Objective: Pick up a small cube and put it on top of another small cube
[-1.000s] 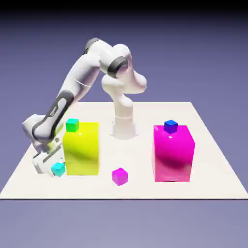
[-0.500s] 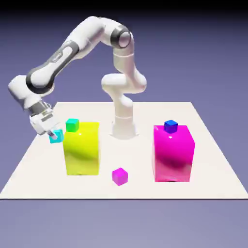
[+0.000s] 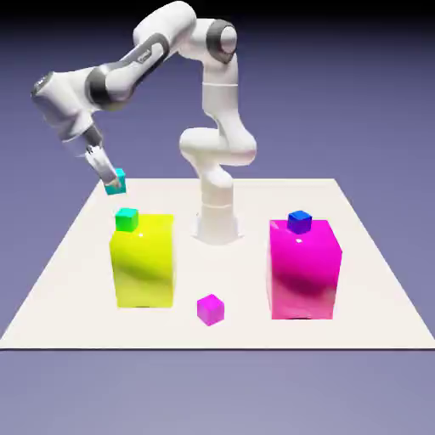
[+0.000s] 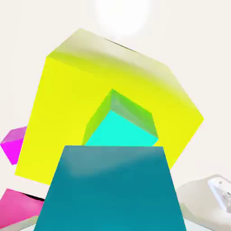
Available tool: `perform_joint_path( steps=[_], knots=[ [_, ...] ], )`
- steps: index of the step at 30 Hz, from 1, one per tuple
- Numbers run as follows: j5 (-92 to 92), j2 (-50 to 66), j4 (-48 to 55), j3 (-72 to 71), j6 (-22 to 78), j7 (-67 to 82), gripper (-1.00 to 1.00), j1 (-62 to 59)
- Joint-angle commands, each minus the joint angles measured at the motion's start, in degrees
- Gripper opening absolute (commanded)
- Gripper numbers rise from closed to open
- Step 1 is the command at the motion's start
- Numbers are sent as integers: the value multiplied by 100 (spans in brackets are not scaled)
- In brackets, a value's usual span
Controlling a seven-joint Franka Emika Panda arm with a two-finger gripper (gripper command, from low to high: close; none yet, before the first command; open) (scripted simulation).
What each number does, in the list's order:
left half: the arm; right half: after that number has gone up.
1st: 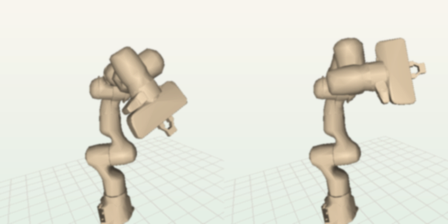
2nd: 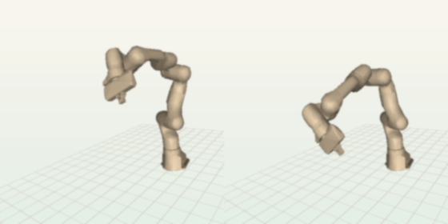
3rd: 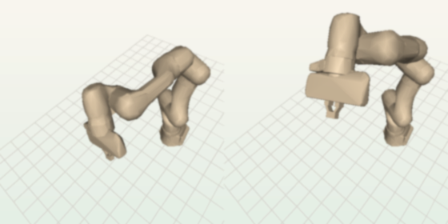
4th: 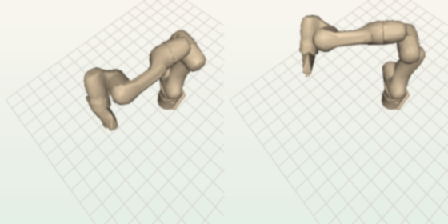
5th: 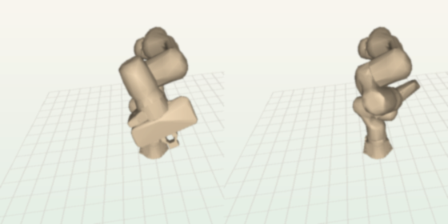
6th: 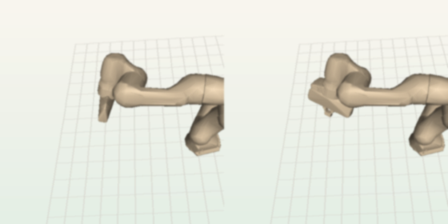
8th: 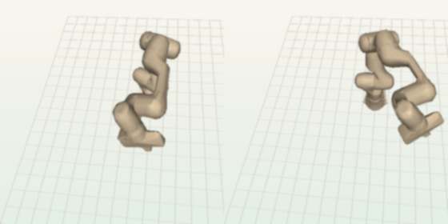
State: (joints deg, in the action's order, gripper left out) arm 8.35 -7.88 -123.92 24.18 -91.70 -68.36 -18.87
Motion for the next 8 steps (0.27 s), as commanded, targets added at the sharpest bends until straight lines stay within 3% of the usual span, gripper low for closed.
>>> perform_joint_path(
  steps=[1,4,5,8],
  knots=[
    [0,-2,-208,-12,-204,13,-100,9],
    [32,-8,-792,-44,-784,50,-100,32],
    [32,-8,-792,-44,-784,50,100,32],
    [9,-4,-377,-21,-372,23,100,16]
  ],
)
